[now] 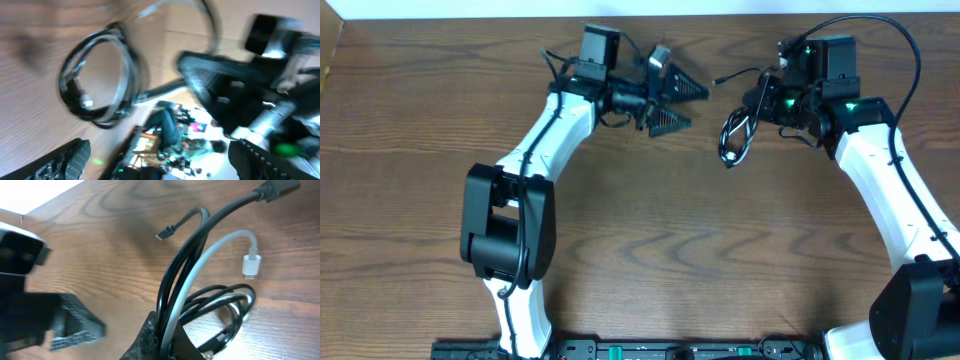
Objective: Untangle cables
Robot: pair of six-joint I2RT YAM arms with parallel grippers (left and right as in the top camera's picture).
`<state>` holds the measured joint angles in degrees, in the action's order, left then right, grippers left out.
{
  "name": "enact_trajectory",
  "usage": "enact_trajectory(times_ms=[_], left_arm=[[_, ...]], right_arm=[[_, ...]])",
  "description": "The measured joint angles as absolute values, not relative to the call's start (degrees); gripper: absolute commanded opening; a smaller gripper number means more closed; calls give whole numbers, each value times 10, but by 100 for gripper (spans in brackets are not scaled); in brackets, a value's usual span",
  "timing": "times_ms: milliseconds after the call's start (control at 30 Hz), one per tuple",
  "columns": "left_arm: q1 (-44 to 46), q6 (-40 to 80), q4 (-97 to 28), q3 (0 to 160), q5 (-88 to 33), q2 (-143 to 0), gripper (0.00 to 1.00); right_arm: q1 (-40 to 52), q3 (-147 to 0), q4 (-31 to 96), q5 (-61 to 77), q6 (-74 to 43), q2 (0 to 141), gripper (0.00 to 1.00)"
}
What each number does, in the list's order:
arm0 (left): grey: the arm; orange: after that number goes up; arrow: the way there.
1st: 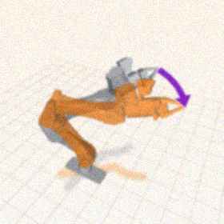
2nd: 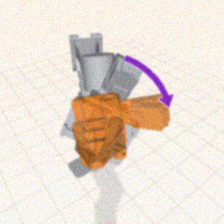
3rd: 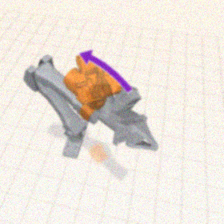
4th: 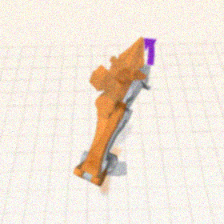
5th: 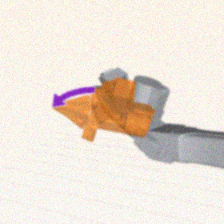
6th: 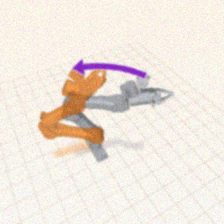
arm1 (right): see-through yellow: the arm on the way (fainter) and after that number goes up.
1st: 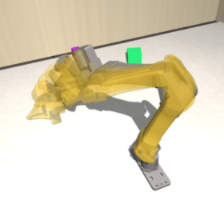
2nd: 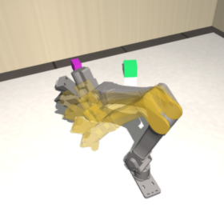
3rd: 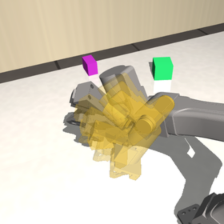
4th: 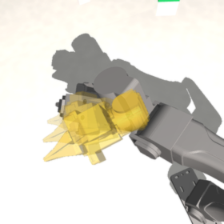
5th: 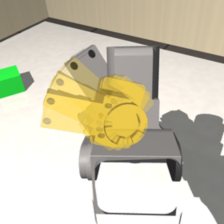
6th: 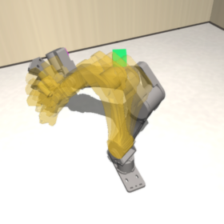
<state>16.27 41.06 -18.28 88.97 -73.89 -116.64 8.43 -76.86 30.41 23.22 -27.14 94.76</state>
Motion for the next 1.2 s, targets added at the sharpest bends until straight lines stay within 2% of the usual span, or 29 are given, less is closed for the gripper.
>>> enact_trajectory(times_ms=[133, 333, 467, 700, 733, 900, 933, 1100, 1133, 1200], left_arm=[[171, 358, -231, 890, -674, -1166, 93], [171, 322, -225, 890, -623, -1168, 93], [174, 314, -213, 890, -630, -1187, 92], [187, 310, -114, 888, -711, -1248, 92], [194, 310, -98, 888, -720, -1248, 86], [215, 308, -89, 888, -724, -1249, 84], [218, 308, -89, 888, -724, -1251, 80], [260, 311, -88, 888, -729, -1279, 79], [263, 311, -88, 888, -729, -1282, 75], [268, 314, -87, 888, -727, -1284, 57]], right_arm=[[84, -769, 307, 251, -272, 948, 1], [94, -769, 322, 263, -272, 948, 1], [109, -769, 335, 282, -269, 948, 1], [114, -769, 354, 291, -267, 948, 1], [115, -769, 354, 291, -267, 948, 1], [113, -769, 359, 281, -265, 947, 1], [112, -769, 360, 275, -265, 947, 1], [115, -769, 355, 287, -265, 947, 1], [115, -769, 355, 288, -265, 947, 1], [115, -769, 350, 290, -265, 947, 1]])
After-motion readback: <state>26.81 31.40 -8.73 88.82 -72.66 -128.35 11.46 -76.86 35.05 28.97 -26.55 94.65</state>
